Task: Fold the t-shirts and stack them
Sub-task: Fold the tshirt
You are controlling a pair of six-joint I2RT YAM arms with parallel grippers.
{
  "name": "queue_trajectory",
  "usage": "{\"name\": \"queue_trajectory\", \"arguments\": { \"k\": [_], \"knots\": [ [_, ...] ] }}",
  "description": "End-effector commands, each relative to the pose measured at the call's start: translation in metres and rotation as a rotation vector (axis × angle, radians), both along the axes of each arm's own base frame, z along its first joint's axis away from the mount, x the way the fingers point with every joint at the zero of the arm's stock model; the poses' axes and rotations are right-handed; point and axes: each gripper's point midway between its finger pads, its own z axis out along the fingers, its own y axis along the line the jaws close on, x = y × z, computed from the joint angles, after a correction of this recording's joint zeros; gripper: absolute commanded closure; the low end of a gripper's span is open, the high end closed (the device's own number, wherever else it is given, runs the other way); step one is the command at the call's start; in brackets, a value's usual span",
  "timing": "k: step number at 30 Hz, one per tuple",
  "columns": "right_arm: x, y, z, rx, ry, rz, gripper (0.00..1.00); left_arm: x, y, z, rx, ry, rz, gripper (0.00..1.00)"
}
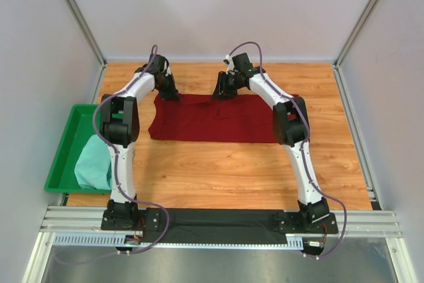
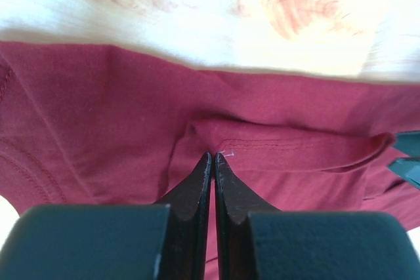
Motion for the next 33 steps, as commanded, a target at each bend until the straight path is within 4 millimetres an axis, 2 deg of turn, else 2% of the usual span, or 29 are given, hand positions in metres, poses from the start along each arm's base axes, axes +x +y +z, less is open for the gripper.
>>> {"name": "queue_trajectory", "arguments": {
  "k": [1,6,12,15,16,18,19,21,23,24,25,27,28,31,33],
  "knots": [
    [0.009,0.0,0.002,-0.003,-0.03,0.016,0.6,0.01,-0.006,0.021,-0.036,-0.041,0.006,0.9],
    [0.007,-0.001,-0.004,-0.012,-0.007,0.02,0.62,0.012,-0.006,0.025,-0.038,-0.048,0.008,0.9],
    [0.009,0.001,-0.009,-0.003,0.004,0.011,0.7,0.013,-0.007,0.026,-0.046,-0.047,0.008,0.93],
    [0.011,0.003,-0.005,0.007,-0.005,0.007,0.79,0.013,-0.008,0.027,-0.05,-0.047,0.009,0.95],
    [0.01,0.003,-0.004,0.007,-0.004,0.006,0.9,0.013,-0.008,0.028,-0.049,-0.049,0.01,0.97],
    [0.01,0.002,-0.002,0.006,-0.002,0.003,0.93,0.013,-0.007,0.03,-0.048,-0.049,0.014,0.99],
    [0.009,0.001,0.003,-0.002,-0.007,-0.003,0.97,0.012,-0.006,0.032,-0.044,-0.048,0.018,1.0],
    [0.006,-0.001,0.007,-0.002,0.003,-0.013,1.0,0.012,-0.005,0.036,-0.039,-0.049,0.023,1.0],
    [0.003,-0.002,0.023,0.004,-0.016,-0.017,1.0,0.009,-0.004,0.042,-0.033,-0.047,0.023,1.0],
    [-0.002,-0.004,0.02,-0.009,-0.003,-0.021,1.0,0.007,-0.003,0.047,-0.031,-0.051,0.024,1.0],
    [-0.002,-0.008,0.032,-0.019,-0.023,-0.034,1.0,0.003,-0.002,0.046,-0.024,-0.036,0.024,1.0],
    [-0.011,-0.013,0.031,-0.038,-0.011,-0.036,1.0,-0.004,0.0,0.051,-0.019,-0.025,0.021,1.0],
    [-0.013,-0.013,0.045,-0.034,-0.036,-0.038,1.0,-0.008,0.001,0.051,-0.013,-0.019,0.022,1.0],
    [-0.027,-0.016,0.047,-0.039,-0.013,-0.036,1.0,-0.017,0.002,0.057,-0.017,-0.026,0.014,1.0],
    [-0.034,-0.016,0.057,-0.033,-0.016,-0.037,1.0,-0.023,0.003,0.065,-0.011,-0.04,0.006,1.0]
  ]
}}
